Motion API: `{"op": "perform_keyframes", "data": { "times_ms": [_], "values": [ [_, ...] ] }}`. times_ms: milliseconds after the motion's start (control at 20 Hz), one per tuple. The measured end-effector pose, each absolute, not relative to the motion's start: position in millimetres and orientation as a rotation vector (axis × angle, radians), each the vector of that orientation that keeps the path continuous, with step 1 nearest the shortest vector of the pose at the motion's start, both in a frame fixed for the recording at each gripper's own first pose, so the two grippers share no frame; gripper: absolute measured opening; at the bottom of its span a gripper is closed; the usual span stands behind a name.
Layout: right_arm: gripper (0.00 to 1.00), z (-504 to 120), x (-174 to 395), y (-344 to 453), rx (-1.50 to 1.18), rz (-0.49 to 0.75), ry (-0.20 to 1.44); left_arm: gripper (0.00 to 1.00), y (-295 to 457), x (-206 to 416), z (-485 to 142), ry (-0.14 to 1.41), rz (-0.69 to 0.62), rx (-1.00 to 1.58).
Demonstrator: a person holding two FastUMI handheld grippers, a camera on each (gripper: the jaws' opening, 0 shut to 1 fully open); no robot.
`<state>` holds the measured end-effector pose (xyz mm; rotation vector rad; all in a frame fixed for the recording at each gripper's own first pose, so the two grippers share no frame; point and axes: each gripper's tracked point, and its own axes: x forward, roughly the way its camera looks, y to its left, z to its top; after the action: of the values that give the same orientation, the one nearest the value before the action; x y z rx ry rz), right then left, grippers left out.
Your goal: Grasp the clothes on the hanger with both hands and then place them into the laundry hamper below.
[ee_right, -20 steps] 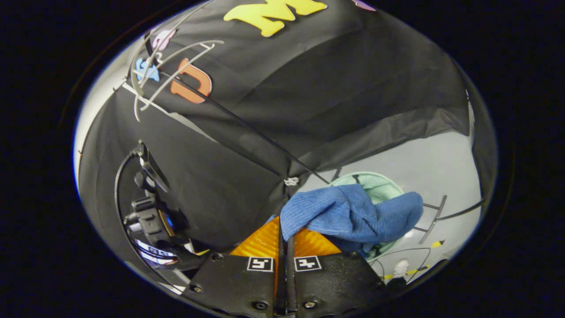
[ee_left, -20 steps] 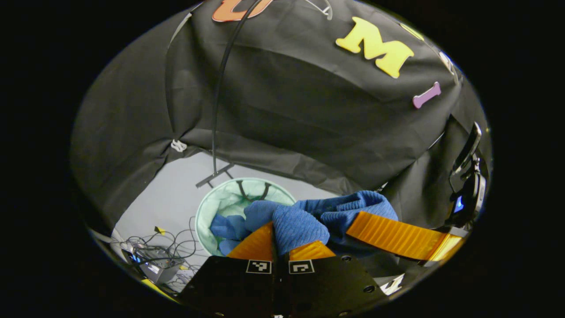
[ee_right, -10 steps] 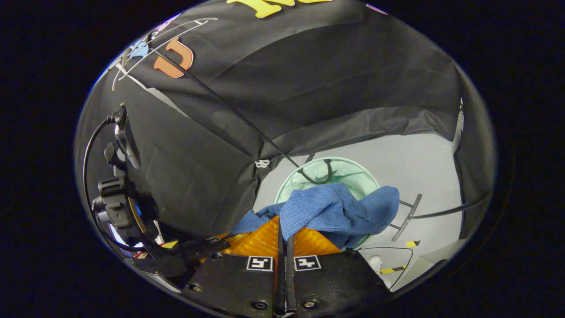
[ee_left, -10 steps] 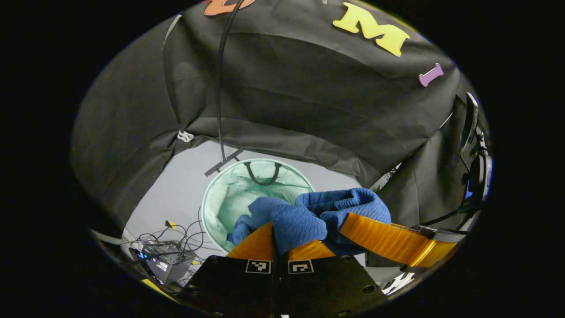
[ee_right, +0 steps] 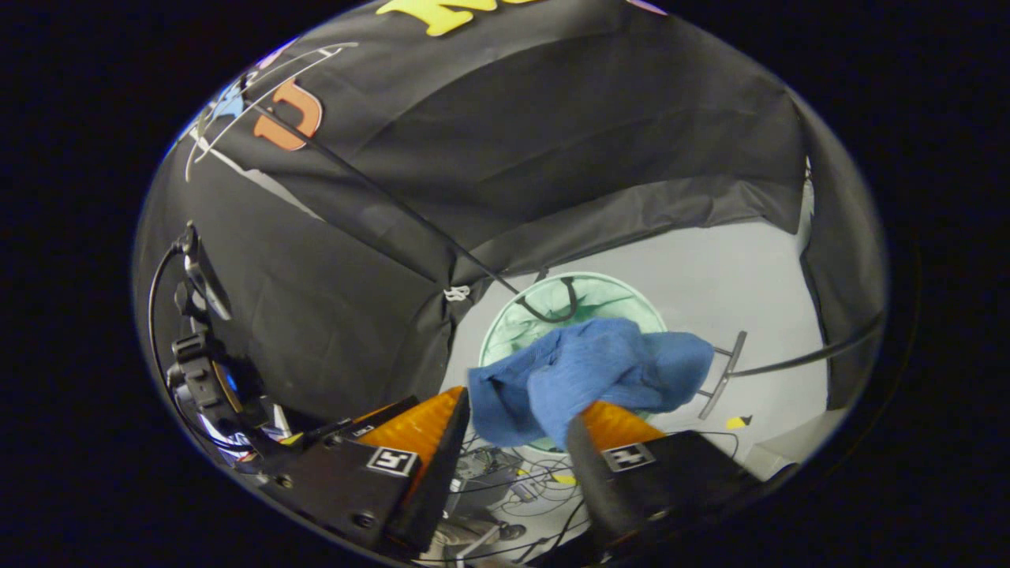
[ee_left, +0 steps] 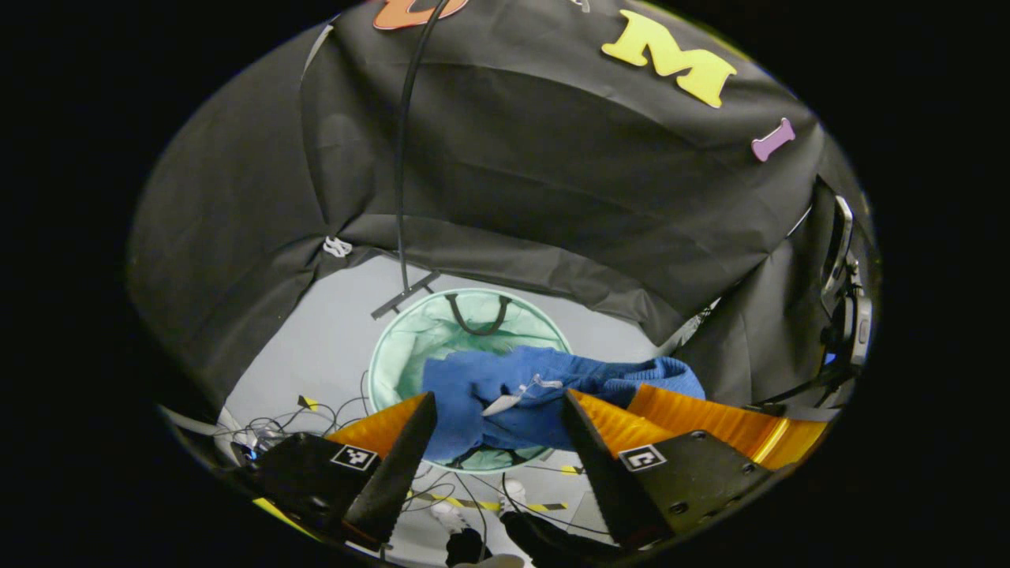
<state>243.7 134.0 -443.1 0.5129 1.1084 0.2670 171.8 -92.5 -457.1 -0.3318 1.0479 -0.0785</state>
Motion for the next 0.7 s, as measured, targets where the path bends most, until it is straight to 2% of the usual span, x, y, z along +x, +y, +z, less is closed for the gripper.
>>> {"op": "perform_keyframes", "data": {
  "times_ms": [50,200,250,500,700],
  "values": [
    [0.88,-441,233,133,0.527,0.26,1.104,0.95,-91,172,-454,1.039,-0.079,-0.328],
    [0.92,-416,244,133,0.486,0.268,1.023,1.0,-89,171,-442,1.011,-0.085,-0.332],
    [0.92,-404,247,133,0.458,0.286,0.994,0.95,-88,174,-437,0.999,-0.086,-0.33],
    [0.93,-341,251,138,0.375,0.315,0.86,0.95,-80,172,-399,0.927,-0.092,-0.322],
    [0.93,-279,248,142,0.34,0.352,0.687,0.95,-62,172,-347,0.807,-0.09,-0.274]
  ]
}}
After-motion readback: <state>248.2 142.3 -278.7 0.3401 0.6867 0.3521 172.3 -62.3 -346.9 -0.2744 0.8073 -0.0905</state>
